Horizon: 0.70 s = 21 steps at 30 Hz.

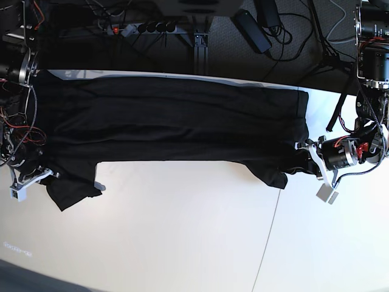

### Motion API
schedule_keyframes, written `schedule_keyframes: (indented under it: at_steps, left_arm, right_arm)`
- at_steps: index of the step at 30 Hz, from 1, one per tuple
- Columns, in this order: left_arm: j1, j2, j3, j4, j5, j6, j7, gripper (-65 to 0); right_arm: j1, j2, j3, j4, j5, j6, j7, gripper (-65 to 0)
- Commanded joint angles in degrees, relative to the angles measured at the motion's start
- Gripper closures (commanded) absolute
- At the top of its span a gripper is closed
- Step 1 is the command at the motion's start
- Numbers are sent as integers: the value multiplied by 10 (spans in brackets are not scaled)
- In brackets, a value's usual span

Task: Fold the T-shirt properly
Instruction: 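Fold the shirt lengthwise, bringing the side edge over the body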

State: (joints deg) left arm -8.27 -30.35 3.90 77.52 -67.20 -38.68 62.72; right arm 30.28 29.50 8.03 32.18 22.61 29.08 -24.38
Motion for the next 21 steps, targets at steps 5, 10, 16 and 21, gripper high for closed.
schedule_keyframes:
  at_steps: [5, 10, 16, 21]
  left_arm:
    - [-11, -10, -5, 10, -40, -13, 19, 0]
    - [12, -27, -5, 31, -51, -13, 25, 0]
    - [68, -49, -5, 110, -64, -13, 36, 0]
    - [99, -50, -5, 137, -57, -13, 35, 0]
  right_arm:
    - [-17, 32, -3, 113, 54, 43, -77, 0]
    - [-110, 94, -1, 279, 130, 44, -104, 0]
    - [-246, 129, 65, 449, 170, 43, -141, 0]
    - [-346, 124, 171, 522, 215, 43, -164, 0]
